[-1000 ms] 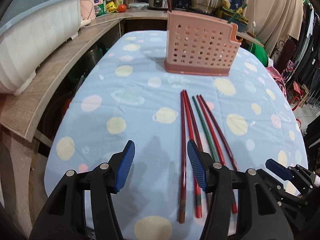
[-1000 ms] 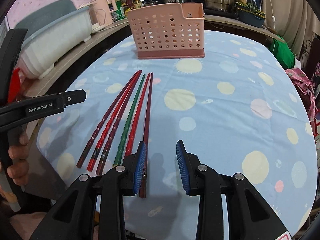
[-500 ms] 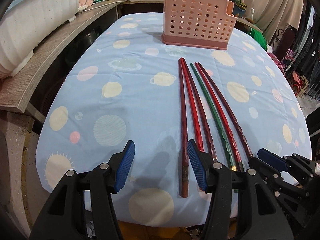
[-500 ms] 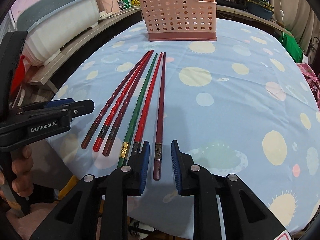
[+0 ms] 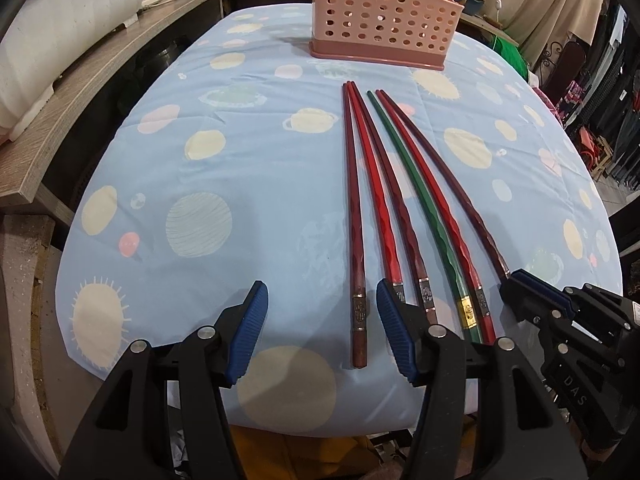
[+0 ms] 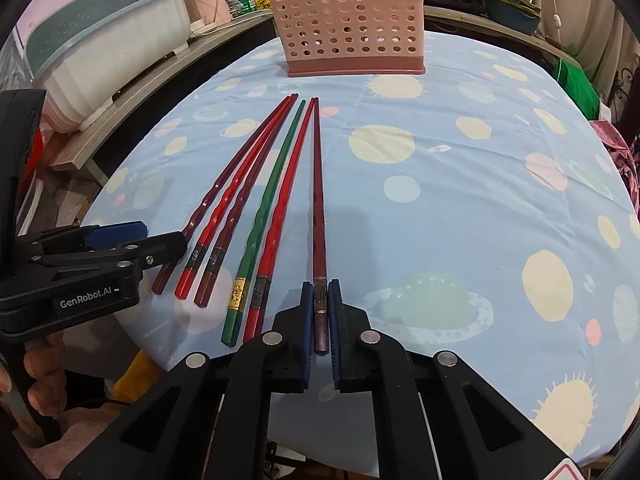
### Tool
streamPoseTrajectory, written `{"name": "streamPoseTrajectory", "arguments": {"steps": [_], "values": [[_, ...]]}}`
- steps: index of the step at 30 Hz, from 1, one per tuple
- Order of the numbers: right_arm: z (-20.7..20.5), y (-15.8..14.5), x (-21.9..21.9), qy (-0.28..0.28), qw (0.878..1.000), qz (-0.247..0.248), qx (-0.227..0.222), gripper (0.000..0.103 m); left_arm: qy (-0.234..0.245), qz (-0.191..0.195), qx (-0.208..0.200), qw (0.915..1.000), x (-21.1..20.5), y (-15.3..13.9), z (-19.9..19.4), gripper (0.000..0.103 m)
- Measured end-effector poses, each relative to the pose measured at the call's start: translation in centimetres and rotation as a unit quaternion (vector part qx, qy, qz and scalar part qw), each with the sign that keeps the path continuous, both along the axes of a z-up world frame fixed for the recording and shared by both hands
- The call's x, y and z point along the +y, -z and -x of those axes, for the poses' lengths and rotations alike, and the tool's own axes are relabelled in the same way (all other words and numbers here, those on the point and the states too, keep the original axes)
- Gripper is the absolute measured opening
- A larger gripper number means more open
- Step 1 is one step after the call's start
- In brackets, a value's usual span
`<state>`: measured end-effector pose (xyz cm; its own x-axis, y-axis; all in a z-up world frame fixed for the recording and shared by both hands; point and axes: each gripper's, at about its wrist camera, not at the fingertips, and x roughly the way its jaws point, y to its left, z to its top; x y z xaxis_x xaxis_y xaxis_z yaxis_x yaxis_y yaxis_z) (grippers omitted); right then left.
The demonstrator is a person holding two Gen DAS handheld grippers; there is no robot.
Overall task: Organize utensils
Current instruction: 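Grasp a dark red chopstick with the right tool while the left tool grasps another, then lift both held chopsticks up toward the pink holder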
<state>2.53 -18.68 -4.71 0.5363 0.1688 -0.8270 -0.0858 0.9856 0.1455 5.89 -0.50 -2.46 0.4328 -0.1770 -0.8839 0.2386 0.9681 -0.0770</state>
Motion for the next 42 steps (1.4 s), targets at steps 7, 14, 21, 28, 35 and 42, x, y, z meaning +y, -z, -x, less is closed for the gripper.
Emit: {"name": "streamPoseTrajectory", "arguments": {"steps": [7,14,21,28,35,42], "values": [[0.01,0.0,0.0,0.0,1.0,-0.001,0.0,0.007,0.001,-0.003,0.003,1.0,-0.07,0.27,0.12,0.053],[0.0,-0.05,-0.04,0.001,1.0,-0.001,-0.001,0.007,0.008,-0.009,0.0,0.9999,-0.28,0.26,0.33,0.049],[-0.05,-0.07,-0.1,0.003,1.0,-0.001,0.001,0.007,0.019,-0.006,-0.003,0.9998,-0.43,0.11,0.38,0.019],[-0.05,-0.05,-0.16,0.004,1.0,-0.002,0.002,0.007,0.022,0.02,0.005,0.9996,-0.17,0.13,-0.09,0.007],[0.23,0.0,-0.26,0.012,1.0,-0.001,0.001,0.007,0.029,0.024,0.004,0.9993,-0.3,0.16,-0.34,0.007],[0.2,-0.13,-0.77,0.02,1.0,-0.009,-0.004,0.007,0.02,0.028,0.004,0.9994,0.16,-0.06,-0.36,0.007]]}}
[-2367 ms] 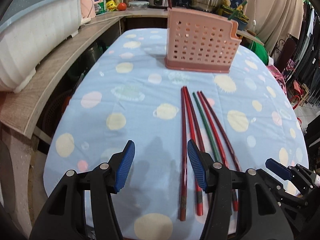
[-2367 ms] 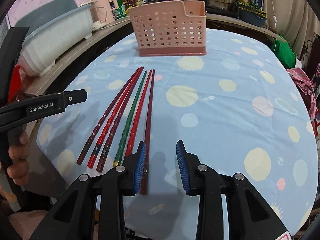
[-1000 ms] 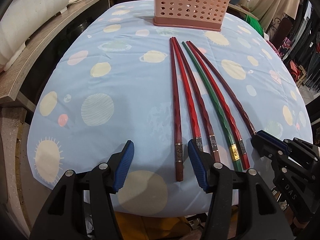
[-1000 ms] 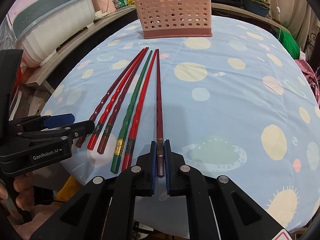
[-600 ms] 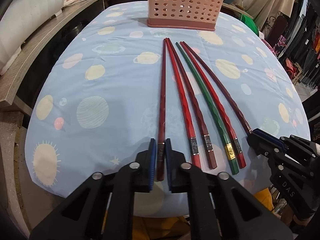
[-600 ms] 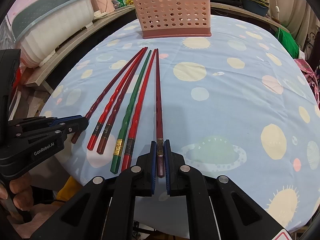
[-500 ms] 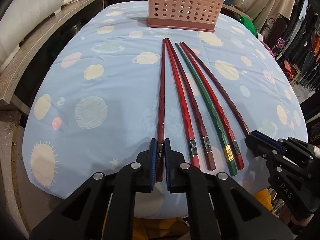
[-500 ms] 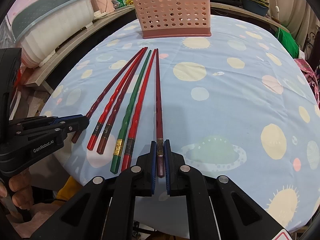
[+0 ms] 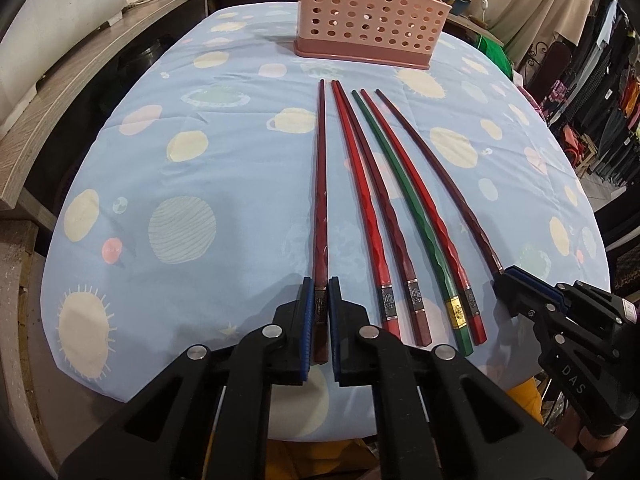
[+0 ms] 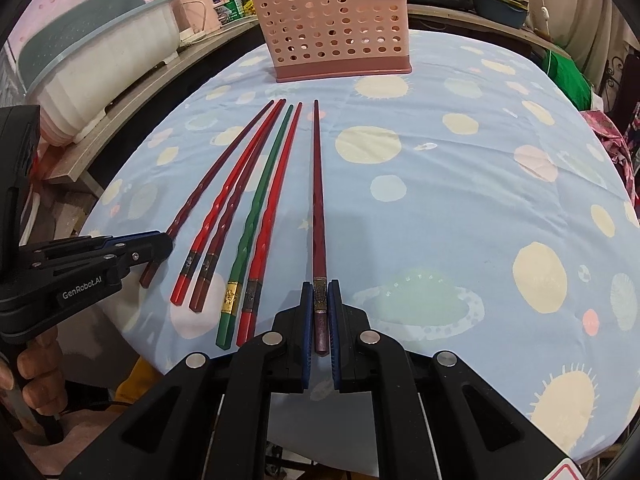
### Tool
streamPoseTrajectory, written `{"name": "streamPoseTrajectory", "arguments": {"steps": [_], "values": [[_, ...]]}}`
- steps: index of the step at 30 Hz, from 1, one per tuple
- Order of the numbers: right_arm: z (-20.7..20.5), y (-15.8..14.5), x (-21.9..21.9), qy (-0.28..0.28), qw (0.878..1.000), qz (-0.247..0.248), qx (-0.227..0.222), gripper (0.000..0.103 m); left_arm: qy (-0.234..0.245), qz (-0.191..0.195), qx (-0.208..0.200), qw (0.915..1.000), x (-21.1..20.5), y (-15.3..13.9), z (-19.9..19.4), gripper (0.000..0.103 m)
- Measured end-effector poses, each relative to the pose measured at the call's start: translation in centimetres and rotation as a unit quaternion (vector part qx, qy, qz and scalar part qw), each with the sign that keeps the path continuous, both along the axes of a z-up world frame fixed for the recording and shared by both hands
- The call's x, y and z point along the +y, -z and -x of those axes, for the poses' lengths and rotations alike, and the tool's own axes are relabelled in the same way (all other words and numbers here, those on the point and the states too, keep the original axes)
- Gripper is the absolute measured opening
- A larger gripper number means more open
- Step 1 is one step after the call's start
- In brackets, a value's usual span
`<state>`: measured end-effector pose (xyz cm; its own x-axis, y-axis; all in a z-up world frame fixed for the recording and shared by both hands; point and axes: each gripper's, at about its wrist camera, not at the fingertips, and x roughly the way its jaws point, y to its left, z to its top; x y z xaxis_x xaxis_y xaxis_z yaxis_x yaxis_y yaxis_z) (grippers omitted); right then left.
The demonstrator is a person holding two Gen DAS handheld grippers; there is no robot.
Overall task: Organize utensils
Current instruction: 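Lift both held chopsticks up toward the pink holder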
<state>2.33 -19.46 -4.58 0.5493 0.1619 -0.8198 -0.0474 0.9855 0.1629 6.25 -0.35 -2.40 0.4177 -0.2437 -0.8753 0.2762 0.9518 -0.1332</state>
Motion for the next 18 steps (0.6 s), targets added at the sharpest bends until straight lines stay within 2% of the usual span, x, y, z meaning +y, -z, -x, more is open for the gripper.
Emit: {"name": "streamPoseTrajectory", "arguments": {"steps": [8,18], "values": [[0.4,-2.4,-0.4,0.001,0.999,-0.006,-0.038,0.007,-0.018,0.01,-0.016,0.9997,0.8,-2.1,0.2,0.007],[-0.9,-7.7,-0.7,0.002,0.995,-0.017,-0.098,0.007,-0.042,0.034,-0.058,0.9968,1.9,-7.2,-0.4,0.007]]}}
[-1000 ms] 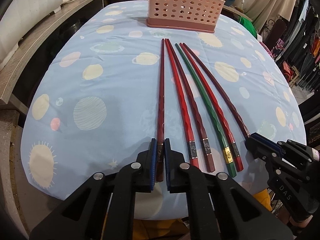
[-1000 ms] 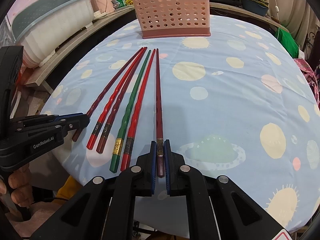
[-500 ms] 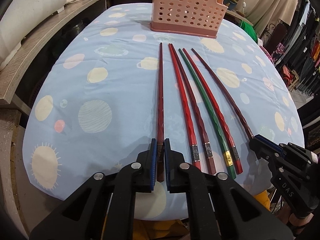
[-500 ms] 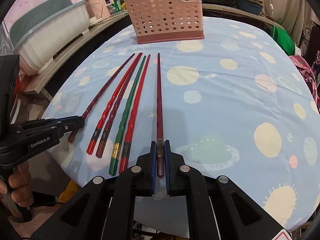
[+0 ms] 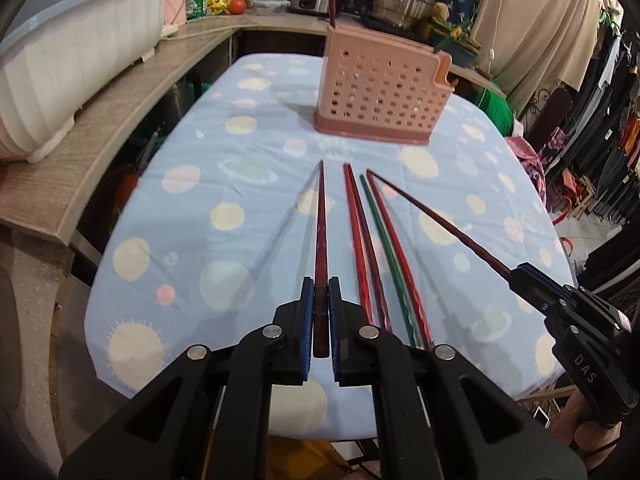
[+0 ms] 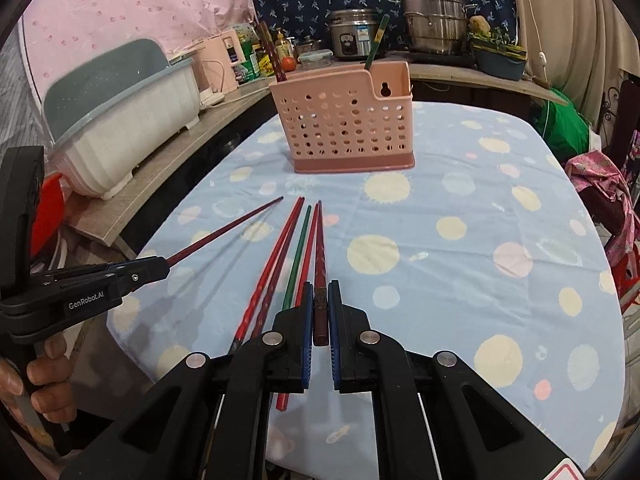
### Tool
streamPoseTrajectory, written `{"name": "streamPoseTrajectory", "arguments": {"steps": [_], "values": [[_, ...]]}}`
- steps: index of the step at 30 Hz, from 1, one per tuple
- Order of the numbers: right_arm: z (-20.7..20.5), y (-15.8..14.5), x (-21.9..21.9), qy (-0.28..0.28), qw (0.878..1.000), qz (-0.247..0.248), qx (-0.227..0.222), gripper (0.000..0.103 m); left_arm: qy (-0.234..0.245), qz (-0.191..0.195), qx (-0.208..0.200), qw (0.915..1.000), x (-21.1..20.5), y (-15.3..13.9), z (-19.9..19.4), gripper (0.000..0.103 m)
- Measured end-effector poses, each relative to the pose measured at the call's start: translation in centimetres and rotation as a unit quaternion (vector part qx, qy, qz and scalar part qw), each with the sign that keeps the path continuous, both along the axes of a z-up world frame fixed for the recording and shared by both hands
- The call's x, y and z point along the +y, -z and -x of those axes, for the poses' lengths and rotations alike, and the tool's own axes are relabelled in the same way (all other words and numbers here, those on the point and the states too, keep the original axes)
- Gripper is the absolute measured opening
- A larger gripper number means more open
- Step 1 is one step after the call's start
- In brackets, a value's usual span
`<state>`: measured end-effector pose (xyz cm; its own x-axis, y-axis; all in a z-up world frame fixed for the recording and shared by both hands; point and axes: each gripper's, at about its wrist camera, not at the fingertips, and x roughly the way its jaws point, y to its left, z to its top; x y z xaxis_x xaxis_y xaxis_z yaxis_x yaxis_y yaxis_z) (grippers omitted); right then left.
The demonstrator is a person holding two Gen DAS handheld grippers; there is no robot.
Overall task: Organize utensils
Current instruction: 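Lift both held chopsticks up toward the pink holder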
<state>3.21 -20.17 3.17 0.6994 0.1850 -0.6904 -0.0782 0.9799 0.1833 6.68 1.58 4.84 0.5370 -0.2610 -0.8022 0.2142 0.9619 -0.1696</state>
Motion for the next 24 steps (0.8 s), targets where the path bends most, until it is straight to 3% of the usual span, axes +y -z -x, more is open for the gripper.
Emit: {"name": "streamPoseTrajectory", "arguments": {"steps": [10,24], "values": [[-2.7,-5.4,-2.3,0.036,0.998,-0.008,-0.058,0.007,-0.012,0.013,-0.044,0.9989,0.2,-5.6,-4.2,0.007],[-8.3,-12.7,-7.3,0.073,0.986,-0.06,-0.137,0.007,-0.011,0.018,-0.148,0.9887,-2.1,-14.5,-10.0,0.007]]}}
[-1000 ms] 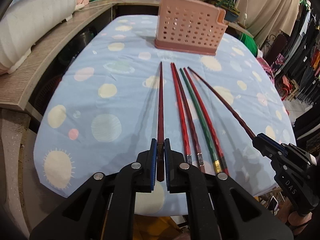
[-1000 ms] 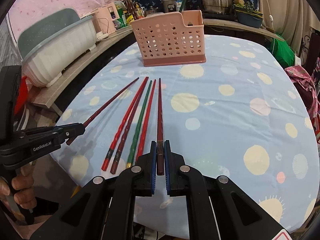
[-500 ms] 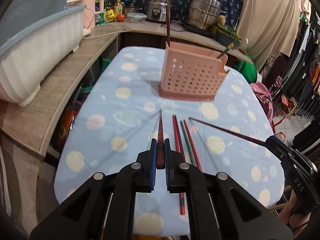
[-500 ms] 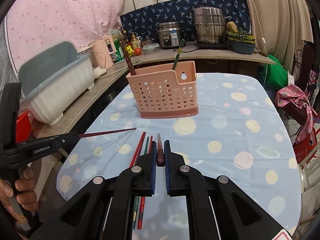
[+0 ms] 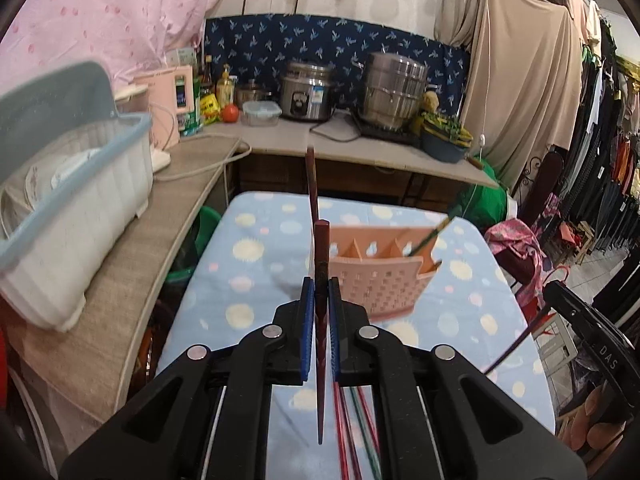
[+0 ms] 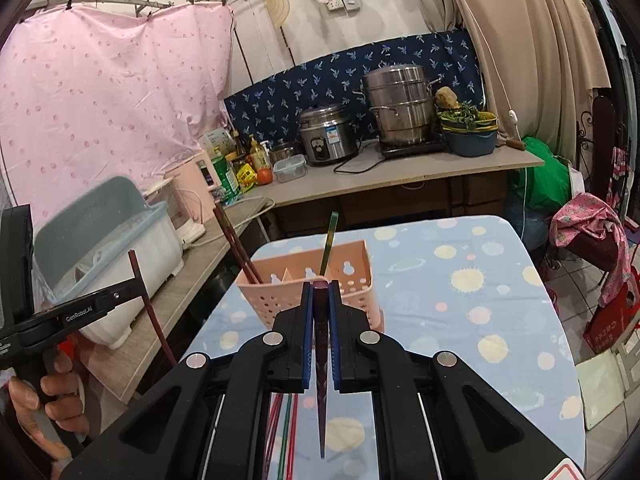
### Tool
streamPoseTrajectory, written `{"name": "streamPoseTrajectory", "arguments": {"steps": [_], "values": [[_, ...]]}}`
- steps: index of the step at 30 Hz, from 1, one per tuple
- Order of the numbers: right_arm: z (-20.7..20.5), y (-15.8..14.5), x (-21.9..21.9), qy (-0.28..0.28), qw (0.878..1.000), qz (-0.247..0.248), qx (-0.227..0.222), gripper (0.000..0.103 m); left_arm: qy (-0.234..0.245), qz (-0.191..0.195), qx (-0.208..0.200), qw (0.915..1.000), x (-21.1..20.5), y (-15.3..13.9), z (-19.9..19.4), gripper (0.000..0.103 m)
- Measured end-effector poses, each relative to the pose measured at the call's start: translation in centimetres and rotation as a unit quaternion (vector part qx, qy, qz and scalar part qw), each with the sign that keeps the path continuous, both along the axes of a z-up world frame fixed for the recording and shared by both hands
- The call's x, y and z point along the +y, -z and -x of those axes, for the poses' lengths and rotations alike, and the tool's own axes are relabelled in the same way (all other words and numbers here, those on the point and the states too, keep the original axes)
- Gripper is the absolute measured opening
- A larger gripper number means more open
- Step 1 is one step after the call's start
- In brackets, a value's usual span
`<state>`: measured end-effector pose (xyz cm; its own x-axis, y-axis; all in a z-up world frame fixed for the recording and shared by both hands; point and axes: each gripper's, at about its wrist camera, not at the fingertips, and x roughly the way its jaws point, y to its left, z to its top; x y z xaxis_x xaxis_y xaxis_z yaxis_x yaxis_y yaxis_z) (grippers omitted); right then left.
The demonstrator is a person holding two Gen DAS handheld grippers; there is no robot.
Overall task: Organize utensils
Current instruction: 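Lift both held chopsticks up toward the pink holder, then lower both chopsticks into the pink holder and open both tools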
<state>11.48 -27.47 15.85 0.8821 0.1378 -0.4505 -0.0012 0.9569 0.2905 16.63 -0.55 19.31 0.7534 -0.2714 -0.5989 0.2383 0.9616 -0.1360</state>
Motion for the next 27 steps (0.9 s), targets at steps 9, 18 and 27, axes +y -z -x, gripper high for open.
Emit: {"name": "streamPoseTrajectory", "arguments": {"steps": [9,18,27], "values": [[-2.9,-4.7,-1.4,0.01,0.996,-0.043,-0.078,0.007,-0.007,0.04,-0.066,0.997,-0.2,-6.1,-2.4,0.007],[-7.4,-8.4,-1.8,0.026,0.989,-0.051,-0.137,0.007,-0.026,0.048,-0.119,0.9914,-1.5,-9.3,-5.7,0.007],[-12.0,-7.3,-1.3,0.032,0.991,-0.044,-0.121,0.007,-0.03,0.052,-0.133,0.9893,-2.5,-9.1,-8.8,0.007]]}}
